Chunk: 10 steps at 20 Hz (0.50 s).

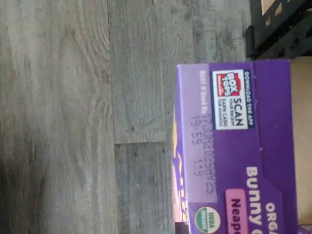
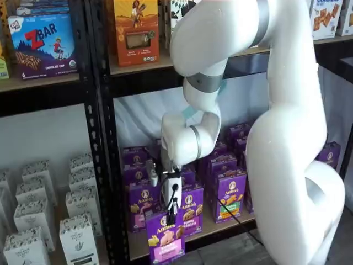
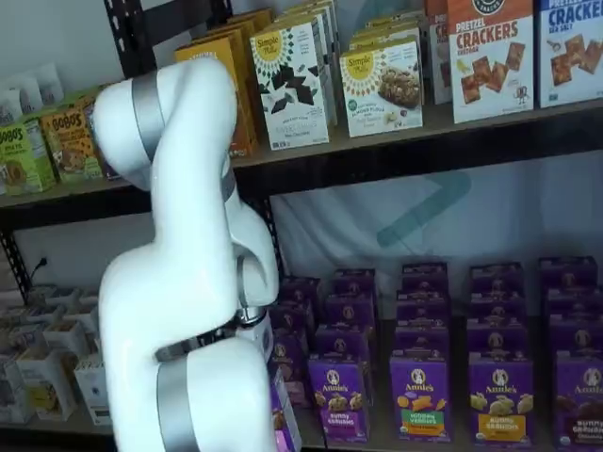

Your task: Pick up the purple box with a pink patch in the middle, on the bottom shelf, the first box from the left

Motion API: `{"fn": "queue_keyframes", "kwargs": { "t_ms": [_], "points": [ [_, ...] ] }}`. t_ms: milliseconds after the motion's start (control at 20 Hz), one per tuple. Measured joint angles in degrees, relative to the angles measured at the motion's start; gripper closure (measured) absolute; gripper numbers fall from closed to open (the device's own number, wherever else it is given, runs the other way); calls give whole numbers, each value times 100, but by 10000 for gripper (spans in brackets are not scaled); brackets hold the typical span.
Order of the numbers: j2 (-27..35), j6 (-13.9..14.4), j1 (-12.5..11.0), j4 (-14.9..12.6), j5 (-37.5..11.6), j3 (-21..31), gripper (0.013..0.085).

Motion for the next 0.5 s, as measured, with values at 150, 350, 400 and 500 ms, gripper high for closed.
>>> {"fn": "queue_keyframes", "kwargs": {
  "t_ms": [150,350,400,500],
  "points": [
    [-262,-49,-21,31,-2,234,650],
    [-570,-96,-59,45,-14,505,650],
    [-634,-41,-67,-23,-87,583,650],
    [-753,-84,-78,13,-51,671,650]
  ]
}}
